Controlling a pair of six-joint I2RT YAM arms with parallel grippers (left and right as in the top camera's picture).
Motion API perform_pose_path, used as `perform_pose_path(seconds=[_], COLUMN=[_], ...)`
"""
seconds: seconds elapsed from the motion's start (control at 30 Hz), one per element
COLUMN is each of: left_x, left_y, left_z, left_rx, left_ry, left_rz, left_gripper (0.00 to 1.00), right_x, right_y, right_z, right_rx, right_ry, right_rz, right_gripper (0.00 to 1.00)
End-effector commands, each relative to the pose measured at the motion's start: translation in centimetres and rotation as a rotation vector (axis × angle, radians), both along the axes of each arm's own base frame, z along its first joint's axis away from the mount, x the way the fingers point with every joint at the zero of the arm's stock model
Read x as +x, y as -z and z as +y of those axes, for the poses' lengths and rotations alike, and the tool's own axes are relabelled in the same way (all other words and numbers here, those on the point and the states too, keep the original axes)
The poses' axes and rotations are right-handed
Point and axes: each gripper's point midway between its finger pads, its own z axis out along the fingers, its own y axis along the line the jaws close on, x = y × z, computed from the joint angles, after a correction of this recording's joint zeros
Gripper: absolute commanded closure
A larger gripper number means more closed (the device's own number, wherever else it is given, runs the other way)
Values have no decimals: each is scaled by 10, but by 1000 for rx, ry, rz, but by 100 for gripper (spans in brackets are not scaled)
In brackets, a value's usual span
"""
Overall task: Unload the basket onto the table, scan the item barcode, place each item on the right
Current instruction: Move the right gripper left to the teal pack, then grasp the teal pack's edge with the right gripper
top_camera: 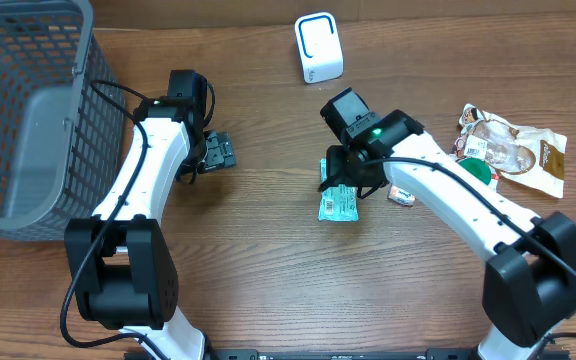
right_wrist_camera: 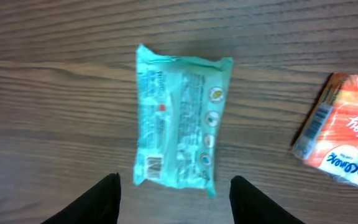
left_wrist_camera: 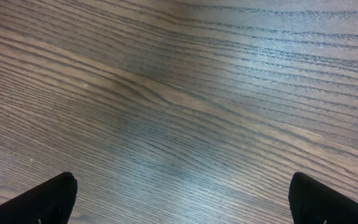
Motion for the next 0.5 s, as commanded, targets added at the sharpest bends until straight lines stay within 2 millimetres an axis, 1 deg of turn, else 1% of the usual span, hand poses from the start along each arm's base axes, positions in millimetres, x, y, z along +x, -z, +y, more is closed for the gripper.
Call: perform_pose_path(seconds=[0.0, 0.07, 0.1, 0.13, 0.17, 0.23, 0.27, 0.37, 0.47], left_x=[0, 0, 0, 0, 0, 0, 0, 0, 0], left_y=[-6, -6, -6, -6, -6, -6, -6, -6, -6], left_z=[2, 2, 2, 2, 2, 2, 2, 2, 2], left_rx=[15, 15, 15, 15, 15, 15, 15, 15, 15], left_ry=[11, 11, 11, 11, 11, 11, 11, 11, 11], left_rz=[-13, -13, -13, -13, -13, -13, -12, -12, -12], left_gripper=[0, 0, 0, 0, 0, 0, 0, 0, 0], right_x=[5, 5, 4, 3, 2, -2, -4, -8, -13], right_y=[14, 22, 26, 31, 35, 44, 48, 61, 70], right_z=[-12, -16, -19, -21, -24, -28, -29, -32, -29], right_rx=[-51, -65, -73, -84, -94, -116, -126, -153, -152], right_ry=[51, 79, 85, 89, 91, 94, 93, 93, 89], right_rz=[7, 31, 46, 62, 76, 107, 122, 160, 192], right_gripper=[43, 53, 62, 76, 83, 94, 96, 96, 96])
